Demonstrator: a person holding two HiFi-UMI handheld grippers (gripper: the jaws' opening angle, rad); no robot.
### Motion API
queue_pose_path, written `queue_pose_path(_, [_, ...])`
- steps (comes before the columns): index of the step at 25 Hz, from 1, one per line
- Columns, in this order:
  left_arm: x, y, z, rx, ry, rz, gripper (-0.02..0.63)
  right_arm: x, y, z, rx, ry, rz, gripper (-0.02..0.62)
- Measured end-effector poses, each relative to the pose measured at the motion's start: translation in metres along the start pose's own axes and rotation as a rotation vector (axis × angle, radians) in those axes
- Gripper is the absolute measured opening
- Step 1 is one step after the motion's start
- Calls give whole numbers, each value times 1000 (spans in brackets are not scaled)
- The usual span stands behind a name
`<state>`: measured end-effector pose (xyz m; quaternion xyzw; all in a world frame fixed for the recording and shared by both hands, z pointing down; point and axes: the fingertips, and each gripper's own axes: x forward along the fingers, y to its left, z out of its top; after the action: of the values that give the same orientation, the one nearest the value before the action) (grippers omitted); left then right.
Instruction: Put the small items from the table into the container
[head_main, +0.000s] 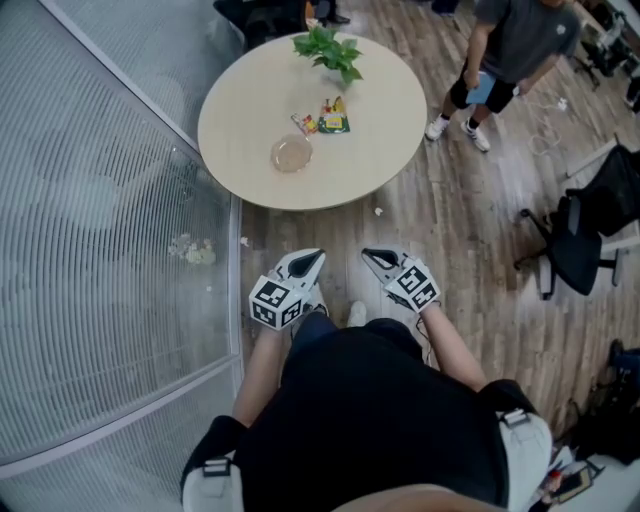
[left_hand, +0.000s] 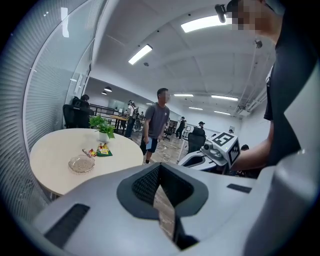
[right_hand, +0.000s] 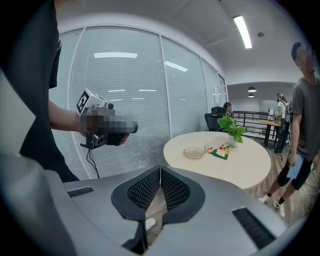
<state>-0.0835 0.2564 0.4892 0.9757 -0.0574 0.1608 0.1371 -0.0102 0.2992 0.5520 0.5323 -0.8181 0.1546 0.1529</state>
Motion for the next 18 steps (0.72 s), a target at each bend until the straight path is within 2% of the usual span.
queue_pose_path(7, [24, 37, 4, -11, 5, -23, 0, 27, -31, 4, 42, -8, -45, 25])
queue_pose_path(12, [35, 72, 19, -25, -4, -27, 0, 55, -33, 16, 20, 28, -9, 25])
queue_pose_path(18, [46, 114, 35, -36, -15, -43, 0, 92, -53, 36, 19, 40, -7, 25])
